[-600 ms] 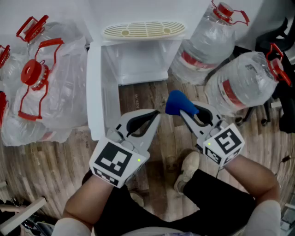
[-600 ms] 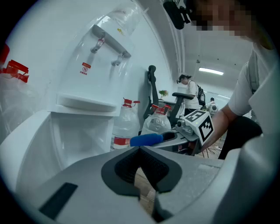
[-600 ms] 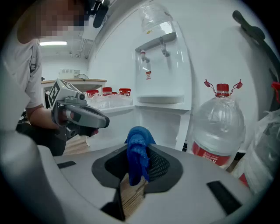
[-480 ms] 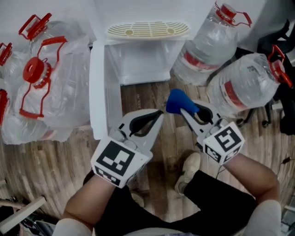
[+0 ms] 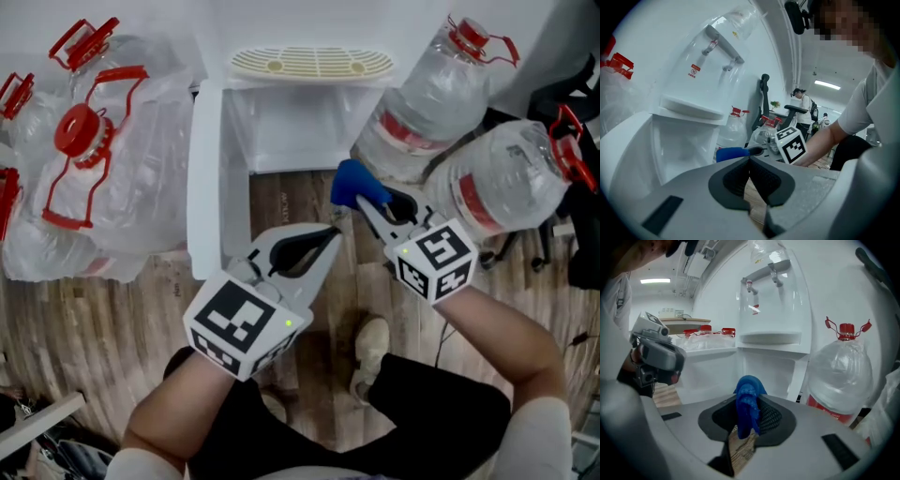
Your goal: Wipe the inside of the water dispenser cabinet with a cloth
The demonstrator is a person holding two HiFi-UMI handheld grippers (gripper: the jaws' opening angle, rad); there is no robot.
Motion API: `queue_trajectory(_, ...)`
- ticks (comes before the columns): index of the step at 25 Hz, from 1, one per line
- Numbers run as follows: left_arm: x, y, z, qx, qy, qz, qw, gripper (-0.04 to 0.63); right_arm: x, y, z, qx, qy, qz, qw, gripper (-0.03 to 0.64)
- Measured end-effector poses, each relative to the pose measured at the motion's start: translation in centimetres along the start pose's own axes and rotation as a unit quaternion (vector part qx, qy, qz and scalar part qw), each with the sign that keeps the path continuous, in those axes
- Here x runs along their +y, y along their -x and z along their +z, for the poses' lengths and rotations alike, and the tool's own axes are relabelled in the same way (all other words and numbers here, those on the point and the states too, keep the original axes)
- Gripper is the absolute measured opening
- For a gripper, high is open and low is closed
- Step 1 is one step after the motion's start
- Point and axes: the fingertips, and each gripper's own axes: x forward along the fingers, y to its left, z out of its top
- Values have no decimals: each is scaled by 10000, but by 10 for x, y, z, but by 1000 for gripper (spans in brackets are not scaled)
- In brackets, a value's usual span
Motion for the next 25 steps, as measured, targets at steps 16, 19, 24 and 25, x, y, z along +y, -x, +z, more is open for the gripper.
queue_trajectory(16, -10, -9, 22, -26, 37, -208, 9998, 3, -77, -152, 7, -251, -253, -1118, 9931, 78)
queue_trajectory(19, -7, -14, 26, -165, 44, -270, 9995, 3, -95, -162, 4, -257, -217, -1289, 9911, 84)
queue_trajectory(24, -3, -18, 30, -341, 253, -290, 9987, 3, -114, -166, 29, -334, -87, -1705, 9848, 84)
queue_trajectory(25, -1, -17, 33, -396, 256, -273, 9985, 3, -117, -169, 33, -331, -114, -1840, 9823, 84)
